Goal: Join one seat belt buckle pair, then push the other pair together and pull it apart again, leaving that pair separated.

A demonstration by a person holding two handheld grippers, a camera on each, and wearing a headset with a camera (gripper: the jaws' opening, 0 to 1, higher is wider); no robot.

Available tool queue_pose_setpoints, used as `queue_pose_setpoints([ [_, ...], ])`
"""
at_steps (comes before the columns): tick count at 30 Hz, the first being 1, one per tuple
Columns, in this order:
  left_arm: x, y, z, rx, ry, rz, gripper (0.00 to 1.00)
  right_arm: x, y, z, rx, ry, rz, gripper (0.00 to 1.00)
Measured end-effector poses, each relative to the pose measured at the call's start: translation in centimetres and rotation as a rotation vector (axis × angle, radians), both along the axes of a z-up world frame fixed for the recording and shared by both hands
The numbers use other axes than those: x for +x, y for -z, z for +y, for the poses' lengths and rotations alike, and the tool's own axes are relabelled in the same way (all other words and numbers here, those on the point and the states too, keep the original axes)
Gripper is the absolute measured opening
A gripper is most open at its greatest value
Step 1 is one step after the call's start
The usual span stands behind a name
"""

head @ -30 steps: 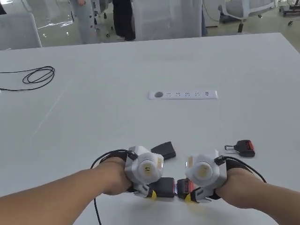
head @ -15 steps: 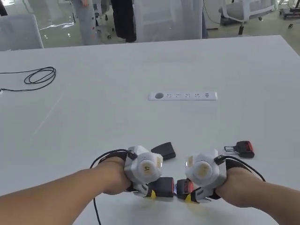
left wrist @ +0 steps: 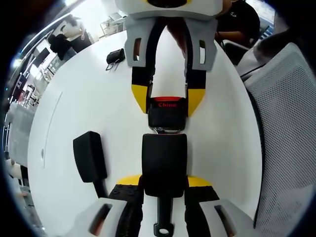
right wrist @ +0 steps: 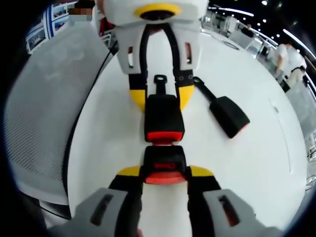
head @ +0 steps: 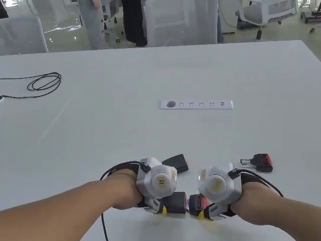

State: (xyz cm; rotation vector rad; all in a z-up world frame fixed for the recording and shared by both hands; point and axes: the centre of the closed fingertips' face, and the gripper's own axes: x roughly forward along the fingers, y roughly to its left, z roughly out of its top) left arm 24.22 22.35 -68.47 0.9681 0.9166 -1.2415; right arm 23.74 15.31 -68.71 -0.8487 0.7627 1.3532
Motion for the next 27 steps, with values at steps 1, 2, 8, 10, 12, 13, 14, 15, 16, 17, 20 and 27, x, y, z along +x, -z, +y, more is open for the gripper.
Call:
queue_pose_setpoints([
  [1,0.0,0.0,0.0,0.003,-0.003,0.001,0.33,0.0,0.0,0.0,0.000,0.000,0.000,0.34],
  [2,0.1,0.0,0.0,0.005,-0.005,0.002,0.33,0.0,0.0,0.0,0.000,0.001,0.001,0.34],
  [8,0.0,0.0,0.2,0.015,-0.046,0.013,0.33,0.0,-0.1,0.1,-0.009,0.005,-0.002,0.35],
  [10,-0.2,0.0,0.4,0.030,-0.051,0.021,0.33,-0.1,-0.2,0.2,-0.014,-0.005,-0.011,0.35],
  [12,-0.4,-0.1,0.6,0.052,-0.043,0.019,0.33,-0.2,-0.3,0.3,-0.011,-0.009,-0.009,0.35],
  [13,-0.4,-0.1,0.6,0.056,-0.039,0.015,0.33,-0.2,-0.4,0.4,-0.007,-0.005,-0.005,0.35],
  [14,-0.5,-0.4,0.6,0.053,-0.040,0.014,0.33,-0.2,-0.5,0.4,-0.006,0.000,-0.001,0.35],
  [15,-0.5,-0.8,0.6,0.048,-0.047,0.013,0.33,-0.3,-0.5,0.4,-0.003,-0.002,0.002,0.35],
  [16,-0.5,-1.3,0.5,0.043,-0.057,0.011,0.33,-0.4,-0.7,0.4,0.000,0.000,0.007,0.35],
  [17,-0.6,-1.4,0.5,0.041,-0.055,0.010,0.33,-0.5,-1.0,0.4,0.010,0.003,0.012,0.35],
  [20,-0.6,-2.3,0.4,0.029,-0.049,-0.006,0.32,-0.8,-1.9,1.0,0.038,0.004,0.013,0.34],
  [27,0.0,-3.9,-0.7,-0.031,-0.062,-0.025,0.34,-1.2,-3.6,2.2,0.074,-0.024,0.005,0.34],
])
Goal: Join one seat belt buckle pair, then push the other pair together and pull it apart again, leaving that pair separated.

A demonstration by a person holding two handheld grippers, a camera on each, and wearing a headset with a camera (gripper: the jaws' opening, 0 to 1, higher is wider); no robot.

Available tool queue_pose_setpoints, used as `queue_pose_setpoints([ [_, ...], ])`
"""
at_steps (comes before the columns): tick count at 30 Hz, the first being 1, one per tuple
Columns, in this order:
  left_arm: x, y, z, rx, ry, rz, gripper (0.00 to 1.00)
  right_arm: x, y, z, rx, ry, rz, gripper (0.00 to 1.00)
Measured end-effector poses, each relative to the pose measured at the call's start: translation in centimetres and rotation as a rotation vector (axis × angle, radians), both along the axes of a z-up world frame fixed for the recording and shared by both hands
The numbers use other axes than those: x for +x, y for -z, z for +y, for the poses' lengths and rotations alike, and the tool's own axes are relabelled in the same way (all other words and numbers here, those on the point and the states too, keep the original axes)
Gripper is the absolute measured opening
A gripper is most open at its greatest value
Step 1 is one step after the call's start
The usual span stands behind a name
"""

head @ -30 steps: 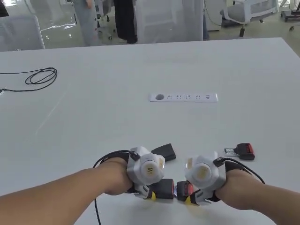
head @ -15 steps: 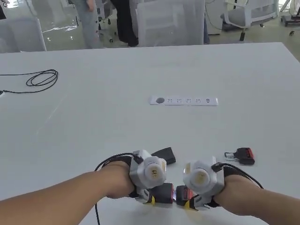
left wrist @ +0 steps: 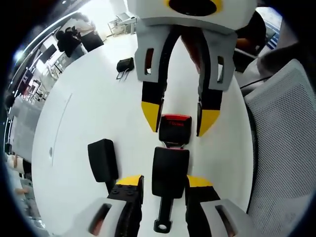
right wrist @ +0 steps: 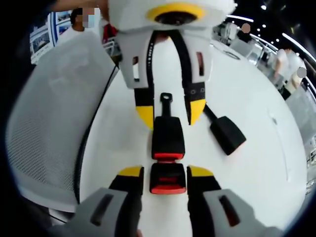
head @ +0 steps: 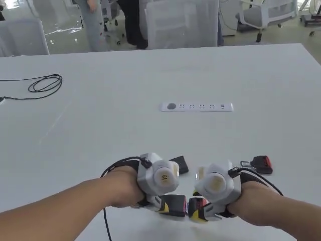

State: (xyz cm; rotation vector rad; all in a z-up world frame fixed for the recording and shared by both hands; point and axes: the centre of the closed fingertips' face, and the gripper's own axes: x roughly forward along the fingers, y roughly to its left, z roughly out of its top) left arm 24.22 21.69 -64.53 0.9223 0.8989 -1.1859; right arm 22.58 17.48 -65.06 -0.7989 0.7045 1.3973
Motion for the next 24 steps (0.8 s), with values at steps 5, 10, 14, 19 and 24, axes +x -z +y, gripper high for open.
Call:
queue_pose_setpoints([
  [5,0.8,-0.3,-0.4,-0.021,-0.003,-0.014,0.36,0.5,-0.2,-0.5,0.002,-0.003,0.002,0.35],
  [10,2.1,-0.2,-0.4,-0.020,-0.020,-0.020,0.36,1.7,-0.3,-1.5,-0.004,0.007,-0.011,0.35],
  [14,3.5,-0.6,-0.4,-0.016,-0.027,-0.032,0.37,3.0,-0.4,-2.8,-0.025,0.001,-0.027,0.34],
  [19,6.0,-0.9,0.2,-0.010,-0.059,-0.072,0.40,5.3,-0.4,-4.7,-0.039,0.027,-0.040,0.35],
  [24,8.2,-1.2,0.4,-0.026,-0.095,-0.077,0.41,7.9,-0.4,-7.5,-0.052,0.086,-0.031,0.34],
])
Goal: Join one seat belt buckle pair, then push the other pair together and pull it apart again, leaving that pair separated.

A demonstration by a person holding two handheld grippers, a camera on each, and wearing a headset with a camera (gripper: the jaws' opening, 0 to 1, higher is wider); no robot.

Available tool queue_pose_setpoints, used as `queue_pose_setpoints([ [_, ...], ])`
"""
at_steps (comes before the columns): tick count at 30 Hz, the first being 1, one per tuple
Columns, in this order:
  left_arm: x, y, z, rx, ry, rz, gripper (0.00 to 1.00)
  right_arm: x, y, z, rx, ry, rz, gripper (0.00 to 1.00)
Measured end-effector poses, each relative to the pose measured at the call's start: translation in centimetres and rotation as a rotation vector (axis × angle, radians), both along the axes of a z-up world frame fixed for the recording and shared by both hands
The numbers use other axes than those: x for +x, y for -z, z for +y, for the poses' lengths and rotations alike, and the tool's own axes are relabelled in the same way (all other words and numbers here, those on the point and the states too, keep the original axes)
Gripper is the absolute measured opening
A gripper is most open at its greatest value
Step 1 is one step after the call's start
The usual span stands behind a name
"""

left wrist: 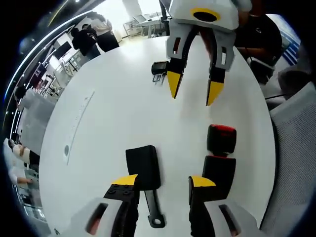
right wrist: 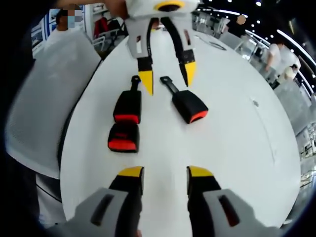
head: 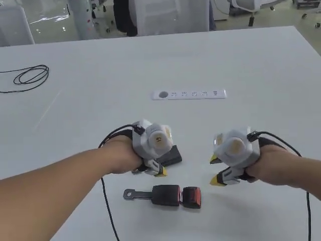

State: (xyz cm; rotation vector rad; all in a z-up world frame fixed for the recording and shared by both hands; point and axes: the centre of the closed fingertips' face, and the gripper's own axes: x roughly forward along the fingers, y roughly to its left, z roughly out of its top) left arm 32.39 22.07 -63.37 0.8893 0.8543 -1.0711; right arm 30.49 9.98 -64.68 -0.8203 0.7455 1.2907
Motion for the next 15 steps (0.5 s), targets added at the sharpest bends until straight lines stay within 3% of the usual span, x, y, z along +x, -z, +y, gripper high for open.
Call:
queue_pose_setpoints([
  [6,1.7,0.2,0.3,0.005,-0.006,-0.005,0.40,2.9,-0.5,-2.3,-0.023,0.026,-0.032,0.33],
  [15,3.7,1.1,1.1,0.014,-0.018,0.007,0.40,6.5,-0.6,-7.9,-0.054,0.120,-0.039,0.34],
])
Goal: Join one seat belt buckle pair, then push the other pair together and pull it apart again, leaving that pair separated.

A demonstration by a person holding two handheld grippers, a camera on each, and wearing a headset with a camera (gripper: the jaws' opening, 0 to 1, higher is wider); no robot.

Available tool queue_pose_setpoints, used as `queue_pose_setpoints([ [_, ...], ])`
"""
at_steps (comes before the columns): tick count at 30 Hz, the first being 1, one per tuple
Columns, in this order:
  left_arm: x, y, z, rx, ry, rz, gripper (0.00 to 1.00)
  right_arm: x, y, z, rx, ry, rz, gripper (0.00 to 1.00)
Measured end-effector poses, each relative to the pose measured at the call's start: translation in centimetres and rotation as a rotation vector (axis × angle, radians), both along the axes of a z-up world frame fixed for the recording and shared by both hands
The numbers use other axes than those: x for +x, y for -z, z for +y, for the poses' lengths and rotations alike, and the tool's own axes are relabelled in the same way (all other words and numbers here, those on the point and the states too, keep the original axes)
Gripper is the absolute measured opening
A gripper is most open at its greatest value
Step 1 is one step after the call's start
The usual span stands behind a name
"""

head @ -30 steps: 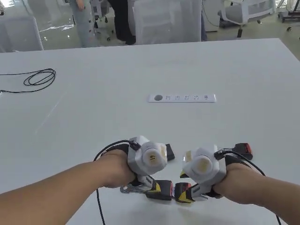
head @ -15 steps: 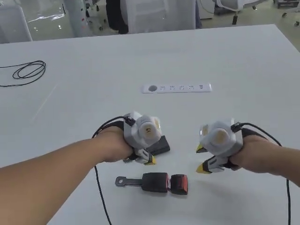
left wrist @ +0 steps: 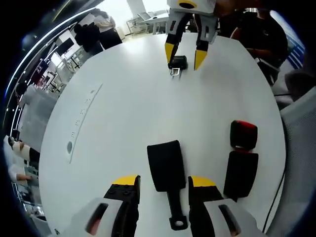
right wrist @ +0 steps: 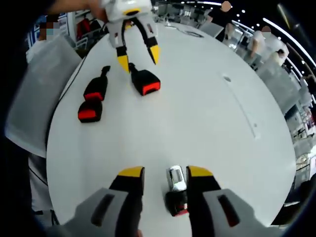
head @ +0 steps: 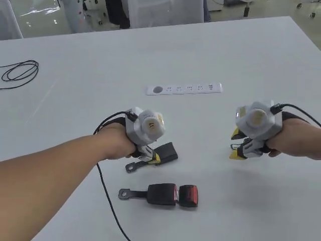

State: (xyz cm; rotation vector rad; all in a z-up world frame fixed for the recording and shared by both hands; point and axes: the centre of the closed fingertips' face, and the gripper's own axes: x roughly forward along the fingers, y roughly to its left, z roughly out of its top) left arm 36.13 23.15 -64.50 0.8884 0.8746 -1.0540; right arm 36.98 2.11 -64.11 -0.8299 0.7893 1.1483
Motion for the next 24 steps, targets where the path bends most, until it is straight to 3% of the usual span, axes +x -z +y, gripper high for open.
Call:
queue_pose_setpoints([
  [1,0.0,0.2,0.1,0.004,-0.002,0.004,0.40,0.6,-0.1,-1.0,-0.015,-0.003,-0.025,0.34],
  [6,-0.5,1.6,0.3,0.041,0.029,0.034,0.41,1.6,0.0,-3.0,-0.018,0.021,-0.015,0.34],
  [11,-0.5,2.1,0.3,0.023,0.036,0.048,0.40,0.7,1.4,-4.7,-0.059,0.005,0.053,0.34],
  [18,-1.0,3.1,0.4,0.039,0.075,0.079,0.34,0.8,2.5,-4.9,-0.085,-0.011,0.058,0.35],
  [19,-0.9,3.2,0.3,0.049,0.094,0.066,0.33,0.8,2.7,-4.8,-0.088,-0.009,0.060,0.35],
  [24,-1.0,3.4,0.3,0.074,0.163,0.065,0.33,1.1,3.1,-4.6,-0.088,-0.022,0.060,0.34],
])
